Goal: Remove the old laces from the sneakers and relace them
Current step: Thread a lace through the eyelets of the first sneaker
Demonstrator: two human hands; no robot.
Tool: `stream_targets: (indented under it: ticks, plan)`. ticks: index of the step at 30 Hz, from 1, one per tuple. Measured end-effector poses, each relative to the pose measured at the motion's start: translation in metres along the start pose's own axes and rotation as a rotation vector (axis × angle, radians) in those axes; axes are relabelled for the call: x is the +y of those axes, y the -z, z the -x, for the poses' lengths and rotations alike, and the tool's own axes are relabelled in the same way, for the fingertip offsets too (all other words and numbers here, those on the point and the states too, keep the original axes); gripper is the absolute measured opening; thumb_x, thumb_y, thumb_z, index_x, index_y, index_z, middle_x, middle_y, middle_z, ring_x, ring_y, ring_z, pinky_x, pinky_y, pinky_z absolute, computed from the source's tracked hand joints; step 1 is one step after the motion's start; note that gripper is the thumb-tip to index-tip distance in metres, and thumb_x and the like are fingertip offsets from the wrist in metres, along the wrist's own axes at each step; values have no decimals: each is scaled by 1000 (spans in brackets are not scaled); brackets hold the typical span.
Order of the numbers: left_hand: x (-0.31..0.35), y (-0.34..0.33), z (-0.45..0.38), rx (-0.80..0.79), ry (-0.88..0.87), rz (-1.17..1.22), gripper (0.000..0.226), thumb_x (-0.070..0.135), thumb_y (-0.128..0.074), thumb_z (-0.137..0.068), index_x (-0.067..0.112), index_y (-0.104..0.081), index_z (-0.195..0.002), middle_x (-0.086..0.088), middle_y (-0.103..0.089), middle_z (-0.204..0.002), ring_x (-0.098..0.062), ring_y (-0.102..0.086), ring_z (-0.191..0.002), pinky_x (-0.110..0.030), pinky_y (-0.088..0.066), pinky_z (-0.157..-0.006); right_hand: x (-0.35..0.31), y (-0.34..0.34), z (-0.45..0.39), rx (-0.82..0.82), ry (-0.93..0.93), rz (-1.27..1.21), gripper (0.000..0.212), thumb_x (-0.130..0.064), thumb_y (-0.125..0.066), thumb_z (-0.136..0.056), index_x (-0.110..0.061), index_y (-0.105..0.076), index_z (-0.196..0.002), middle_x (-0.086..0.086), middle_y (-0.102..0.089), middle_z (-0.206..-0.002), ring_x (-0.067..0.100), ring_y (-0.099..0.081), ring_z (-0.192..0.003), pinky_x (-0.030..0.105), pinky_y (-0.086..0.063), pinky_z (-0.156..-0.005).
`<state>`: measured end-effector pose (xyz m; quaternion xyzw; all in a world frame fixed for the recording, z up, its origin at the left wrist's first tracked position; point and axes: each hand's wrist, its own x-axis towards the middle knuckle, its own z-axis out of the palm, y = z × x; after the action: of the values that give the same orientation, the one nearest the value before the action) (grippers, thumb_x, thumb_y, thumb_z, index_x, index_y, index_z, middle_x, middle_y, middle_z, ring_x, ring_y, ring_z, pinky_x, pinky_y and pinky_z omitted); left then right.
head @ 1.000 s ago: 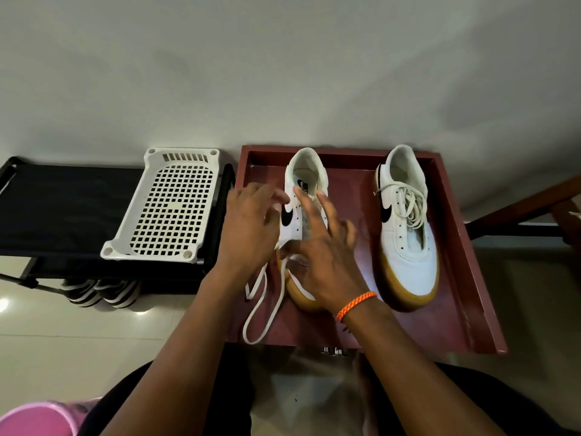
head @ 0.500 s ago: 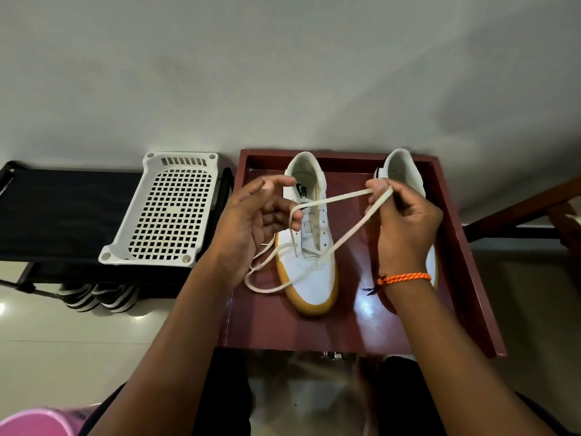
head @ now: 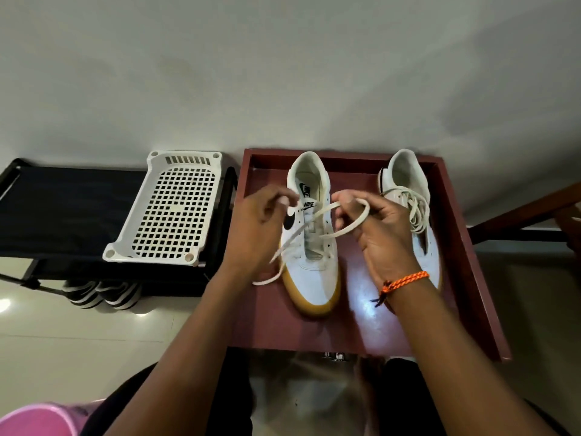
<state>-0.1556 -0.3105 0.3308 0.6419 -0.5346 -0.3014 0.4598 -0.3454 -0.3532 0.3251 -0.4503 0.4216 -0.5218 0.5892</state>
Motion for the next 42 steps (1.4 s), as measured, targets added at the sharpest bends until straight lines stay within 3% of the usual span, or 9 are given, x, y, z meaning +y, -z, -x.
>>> stream_targets:
  ticks: [3, 8, 17, 21, 23, 28, 33, 39, 42]
  plan:
    - [9, -16, 6, -191, -87, 184, 26, 4, -55, -109, 13, -71, -127, 1, -76, -114, -15, -73, -109, -31, -58, -94, 8, -8, 5, -122, 48, 188, 10, -4, -73, -95, 3, -79, -101, 12, -74, -80, 18, -67, -65, 33, -59, -67]
    - [-2, -8, 2, -157, 10, 220, 39, -9, -56, -100, 20, -74, -120, -7, -63, -76, -17, -61, -65, -51, -60, -73, 11, -2, 1, -1, 49, 216, 7, -2, -75, -94, -6, -80, -96, 16, -75, -78, 21, -68, -64, 34, -61, -62]
    - [-22, 15, 0, 8, 157, -531, 30, 12, -63, -88, 31, -71, -110, 7, -73, -87, -20, -70, -84, -40, -59, -77, 8, 15, -9, 221, 5, 95, 8, -3, -72, -96, 3, -77, -98, 12, -68, -73, 20, -61, -57, 27, -55, -59]
    - [-1, -5, 3, -49, -75, -107, 45, -12, -51, -91, 15, -73, -120, 3, -76, -110, -6, -71, -99, -17, -53, -86, 6, 7, -3, -59, -83, 120, 9, 1, -68, -98, 6, -76, -99, 15, -70, -76, 21, -64, -61, 29, -59, -60]
    - [7, -16, 5, -161, -44, 160, 45, -13, -46, -98, 12, -70, -126, -5, -76, -111, -15, -73, -106, -26, -57, -91, 6, 2, 3, -181, -116, 141, 11, 5, -65, -98, 10, -74, -103, 16, -71, -76, 20, -66, -61, 27, -59, -60]
    - [-6, -31, 5, -240, 65, 156, 30, 11, -52, -103, 17, -74, -122, -2, -77, -104, -21, -74, -98, -49, -62, -89, 8, 1, 4, -159, -49, 260, 11, 6, -70, -95, 0, -78, -99, 19, -76, -79, 23, -72, -66, 30, -61, -63]
    - [-9, -26, 2, -110, 95, 22, 9, 18, -74, -100, 19, -83, -98, 14, -77, -86, 1, -70, -81, -29, -56, -75, 8, 10, -1, -64, 8, 323, 10, 4, -71, -95, -2, -79, -95, 18, -76, -78, 28, -72, -67, 36, -64, -68]
    - [-19, -32, 0, -45, 90, -41, 5, 42, -80, -92, 44, -82, -96, -1, -71, -105, -1, -54, -92, -21, -44, -78, 7, 10, 1, -106, 43, 405, 10, 5, -72, -93, -3, -79, -95, 16, -76, -77, 29, -75, -69, 37, -65, -69]
    - [-19, -37, 0, -93, 106, 12, 17, 60, -81, -84, 47, -82, -96, -3, -66, -118, 0, -54, -112, -26, -50, -94, 5, 12, 1, -122, 56, 427, 9, 5, -72, -93, 1, -78, -97, 17, -76, -78, 33, -76, -72, 38, -66, -71]
